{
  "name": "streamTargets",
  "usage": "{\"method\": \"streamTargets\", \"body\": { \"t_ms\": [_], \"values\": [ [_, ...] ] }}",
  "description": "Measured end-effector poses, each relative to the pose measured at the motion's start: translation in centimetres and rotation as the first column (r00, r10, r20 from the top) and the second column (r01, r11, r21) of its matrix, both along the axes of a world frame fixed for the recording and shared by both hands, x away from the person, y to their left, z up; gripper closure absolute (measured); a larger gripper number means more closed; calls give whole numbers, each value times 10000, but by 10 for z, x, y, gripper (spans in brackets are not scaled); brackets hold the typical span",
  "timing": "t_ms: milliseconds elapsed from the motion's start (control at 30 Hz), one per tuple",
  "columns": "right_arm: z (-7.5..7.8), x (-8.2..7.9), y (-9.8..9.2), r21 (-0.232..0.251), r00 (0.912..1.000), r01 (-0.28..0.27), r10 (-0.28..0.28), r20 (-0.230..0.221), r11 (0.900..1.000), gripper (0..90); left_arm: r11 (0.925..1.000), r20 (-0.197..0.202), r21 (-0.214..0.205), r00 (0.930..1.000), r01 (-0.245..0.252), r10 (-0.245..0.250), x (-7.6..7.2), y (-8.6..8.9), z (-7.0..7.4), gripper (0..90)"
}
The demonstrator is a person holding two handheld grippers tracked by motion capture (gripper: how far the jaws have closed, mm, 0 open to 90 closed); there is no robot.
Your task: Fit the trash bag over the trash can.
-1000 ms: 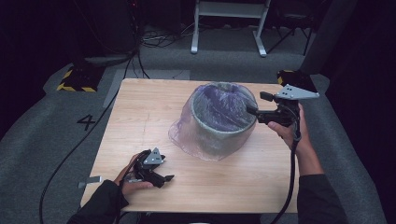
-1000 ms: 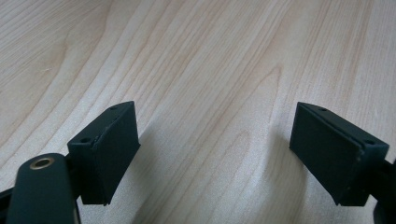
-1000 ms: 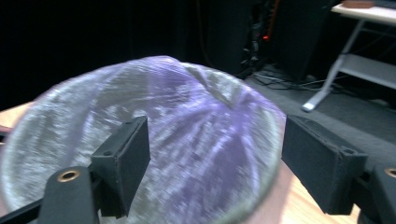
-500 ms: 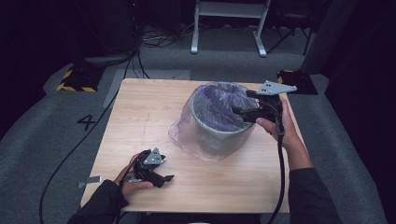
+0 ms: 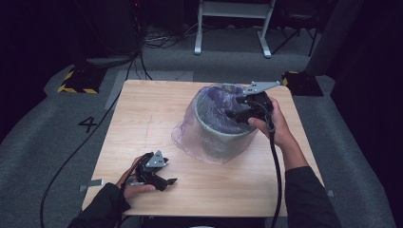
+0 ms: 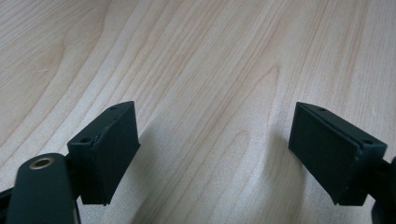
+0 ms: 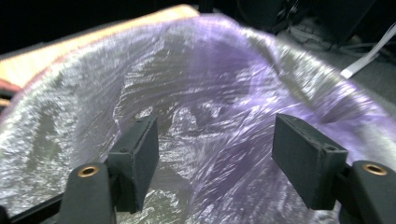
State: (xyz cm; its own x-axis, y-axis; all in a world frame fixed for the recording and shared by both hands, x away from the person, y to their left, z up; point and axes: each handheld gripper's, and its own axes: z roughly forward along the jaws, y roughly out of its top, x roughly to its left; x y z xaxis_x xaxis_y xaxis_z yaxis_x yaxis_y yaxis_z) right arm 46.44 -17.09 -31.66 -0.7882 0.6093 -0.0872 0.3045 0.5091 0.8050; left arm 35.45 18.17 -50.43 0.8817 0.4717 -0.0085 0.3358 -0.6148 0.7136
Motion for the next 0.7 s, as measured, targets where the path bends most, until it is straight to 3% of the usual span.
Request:
{"method": "streamTargets", "body": {
  "t_ms": [267, 533, 633, 700],
  "values": [
    [-7, 8, 8, -1060, 9969, -156, 73, -782, 9942, 345, 10000, -24, -9, 10000, -21, 21, -1, 0, 0, 155],
    [-14, 13, 12, -2084, 9879, -162, -164, -1541, 9779, 290, 10000, -12, 9, 10000, -8, 8, -1, 0, 0, 155],
    [-17, 15, 15, -2536, 9832, -309, -163, -1818, 9668, 280, 10000, -9, 13, 10000, 0, 0, -1, 0, 0, 155],
    [-18, 15, 16, -2555, 9802, -314, -203, -1971, 9663, 286, 10000, -16, 10, 10000, 60, -60, -1, 0, 0, 155]
  ]
}}
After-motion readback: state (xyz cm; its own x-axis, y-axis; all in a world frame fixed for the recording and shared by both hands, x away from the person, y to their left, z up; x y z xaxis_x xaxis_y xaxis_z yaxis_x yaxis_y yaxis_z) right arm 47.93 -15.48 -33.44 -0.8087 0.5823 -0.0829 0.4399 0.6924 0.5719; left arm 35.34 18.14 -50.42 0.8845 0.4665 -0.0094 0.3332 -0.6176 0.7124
